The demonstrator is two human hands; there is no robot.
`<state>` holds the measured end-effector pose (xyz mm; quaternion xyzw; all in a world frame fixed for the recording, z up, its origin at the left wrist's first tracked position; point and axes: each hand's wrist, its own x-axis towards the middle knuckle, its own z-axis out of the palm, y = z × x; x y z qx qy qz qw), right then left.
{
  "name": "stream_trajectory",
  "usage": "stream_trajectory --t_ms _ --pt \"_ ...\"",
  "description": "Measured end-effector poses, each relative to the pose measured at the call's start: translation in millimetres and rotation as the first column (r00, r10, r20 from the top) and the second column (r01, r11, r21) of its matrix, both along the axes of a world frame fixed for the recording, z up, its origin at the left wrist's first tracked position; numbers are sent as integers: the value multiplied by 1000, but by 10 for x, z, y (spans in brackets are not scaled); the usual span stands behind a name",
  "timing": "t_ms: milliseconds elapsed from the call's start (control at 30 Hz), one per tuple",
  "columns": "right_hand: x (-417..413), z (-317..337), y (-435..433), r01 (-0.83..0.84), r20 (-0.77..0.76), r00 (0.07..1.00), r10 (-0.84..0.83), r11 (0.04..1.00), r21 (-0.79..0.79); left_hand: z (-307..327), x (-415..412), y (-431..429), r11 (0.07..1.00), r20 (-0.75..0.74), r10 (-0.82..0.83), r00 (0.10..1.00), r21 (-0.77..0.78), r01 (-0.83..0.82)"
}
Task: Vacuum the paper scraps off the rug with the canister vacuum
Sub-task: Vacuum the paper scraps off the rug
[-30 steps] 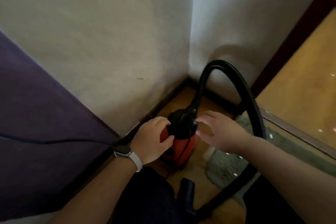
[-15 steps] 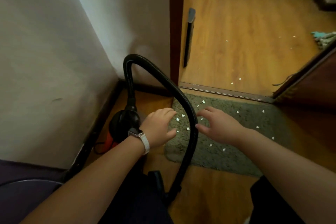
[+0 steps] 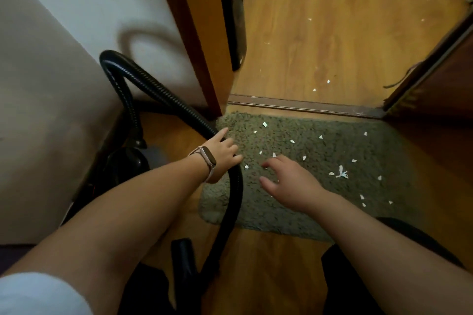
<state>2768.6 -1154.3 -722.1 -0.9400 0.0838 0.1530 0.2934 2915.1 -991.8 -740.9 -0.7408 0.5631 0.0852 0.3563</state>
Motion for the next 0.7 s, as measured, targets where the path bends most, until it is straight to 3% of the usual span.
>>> stream_trajectory --t_ms 100,233,433,567,700 --pt "27 -172 -190 38 -33 999 -36 997 71 -252 28 -73 993 65 14 998 119 -22" --pt "124 -292 -331 37 -29 999 -33 990 139 -400 -18 -168 992 126 39 991 116 -53" --pt "200 -363 -433 18 -93 996 3 976 217 -126 -2 -315 984 -135 139 981 127 -122" --pt "253 -389 -402 9 -108 994 17 973 232 80 -15 -337 987 -240 162 957 28 -160" --pt "202 -452 -362 -114 -144 978 150 966 230 347 29 -260 948 -243 170 955 -223 -225"
